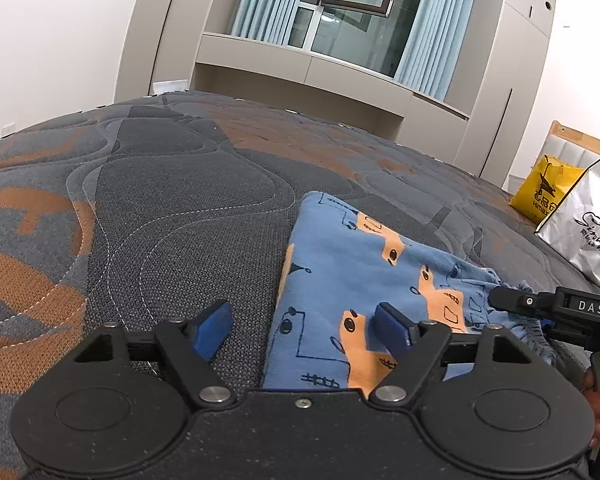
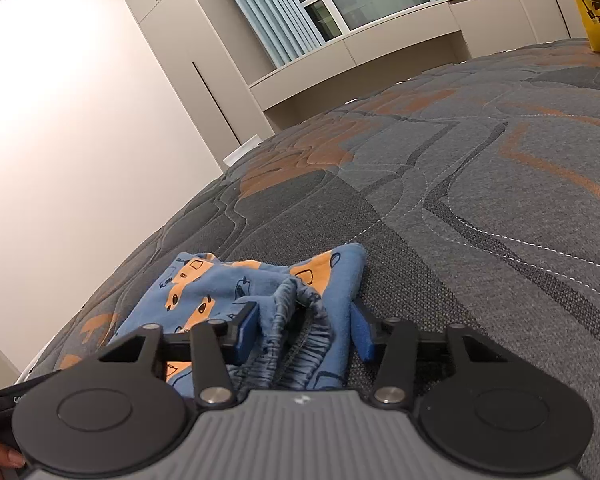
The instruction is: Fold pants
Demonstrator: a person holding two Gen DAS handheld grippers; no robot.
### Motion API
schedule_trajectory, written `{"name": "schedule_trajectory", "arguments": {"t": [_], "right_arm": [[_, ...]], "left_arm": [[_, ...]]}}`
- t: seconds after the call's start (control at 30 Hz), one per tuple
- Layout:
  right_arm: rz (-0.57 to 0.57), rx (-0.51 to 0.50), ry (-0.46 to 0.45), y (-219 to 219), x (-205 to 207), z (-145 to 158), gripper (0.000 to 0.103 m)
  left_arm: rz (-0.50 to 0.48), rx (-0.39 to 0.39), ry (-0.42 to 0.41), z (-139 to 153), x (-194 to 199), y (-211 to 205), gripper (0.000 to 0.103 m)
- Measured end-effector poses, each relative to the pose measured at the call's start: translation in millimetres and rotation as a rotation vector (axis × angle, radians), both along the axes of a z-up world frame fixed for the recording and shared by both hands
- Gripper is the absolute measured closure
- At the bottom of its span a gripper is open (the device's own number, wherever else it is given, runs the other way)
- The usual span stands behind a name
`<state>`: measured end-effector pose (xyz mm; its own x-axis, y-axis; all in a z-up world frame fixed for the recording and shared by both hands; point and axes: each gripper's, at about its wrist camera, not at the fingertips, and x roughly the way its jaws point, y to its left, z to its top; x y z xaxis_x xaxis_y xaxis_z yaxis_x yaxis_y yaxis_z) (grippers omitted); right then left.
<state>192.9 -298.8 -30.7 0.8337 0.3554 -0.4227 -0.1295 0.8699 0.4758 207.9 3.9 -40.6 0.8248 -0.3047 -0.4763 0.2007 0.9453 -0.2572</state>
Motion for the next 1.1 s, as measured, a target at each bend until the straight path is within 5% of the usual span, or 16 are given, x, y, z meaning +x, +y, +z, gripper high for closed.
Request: {"name": "schedule_trajectory", "arguments": {"t": [0.33,0.57,1.1], "right_arm": [[0.001,0.003,0.002,-0.2,0.1,-0.2,0.056],[0.012,0.009,-0.003,-0.1,0.1,-0.7,0.065],[0.02,0.026,-0.004,-1.2,0.6,-1.0,0.068]], "left_arm": [[0.004,0.019,0.002,0.0,0.8,-3.1,0.027],[-0.045,0.006,-0.028,-0.9,-3.6,-4.2,0.055],[-0.045,0.009,-0.032,-1.8,-4.1,-5.0,0.056]]}}
